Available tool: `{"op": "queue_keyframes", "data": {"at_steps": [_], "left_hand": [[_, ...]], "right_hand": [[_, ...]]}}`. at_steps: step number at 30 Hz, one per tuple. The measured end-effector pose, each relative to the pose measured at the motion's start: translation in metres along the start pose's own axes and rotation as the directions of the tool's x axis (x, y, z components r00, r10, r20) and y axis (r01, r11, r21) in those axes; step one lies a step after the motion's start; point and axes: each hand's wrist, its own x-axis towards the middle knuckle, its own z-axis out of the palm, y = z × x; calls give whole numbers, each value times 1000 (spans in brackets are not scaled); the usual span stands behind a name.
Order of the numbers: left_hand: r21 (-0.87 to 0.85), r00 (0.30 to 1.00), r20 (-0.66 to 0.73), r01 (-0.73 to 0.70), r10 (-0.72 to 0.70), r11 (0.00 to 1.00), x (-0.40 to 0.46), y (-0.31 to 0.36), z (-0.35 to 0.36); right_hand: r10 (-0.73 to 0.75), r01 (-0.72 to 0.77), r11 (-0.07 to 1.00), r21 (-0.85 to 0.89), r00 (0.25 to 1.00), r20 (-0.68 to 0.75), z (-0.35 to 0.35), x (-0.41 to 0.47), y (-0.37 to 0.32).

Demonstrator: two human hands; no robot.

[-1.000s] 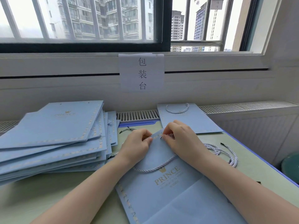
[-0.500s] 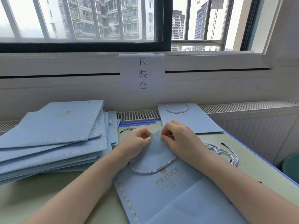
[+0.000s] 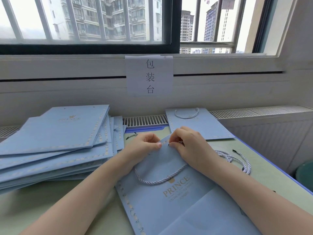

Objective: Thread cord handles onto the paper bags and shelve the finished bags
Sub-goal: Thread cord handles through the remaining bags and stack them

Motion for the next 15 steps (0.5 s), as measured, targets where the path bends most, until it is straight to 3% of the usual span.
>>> {"op": "queue_keyframes", "data": {"at_steps": [8,15], "left_hand": [[83,1000,7,22,-22,996,-1,3,3],[127,998,-69,17,-8,992,2,1,6]], "right_hand": [[-61,61,998,3,998,-18,0,-1,-1],[-155,154,987,-52,988,-25,4,0,1]]}}
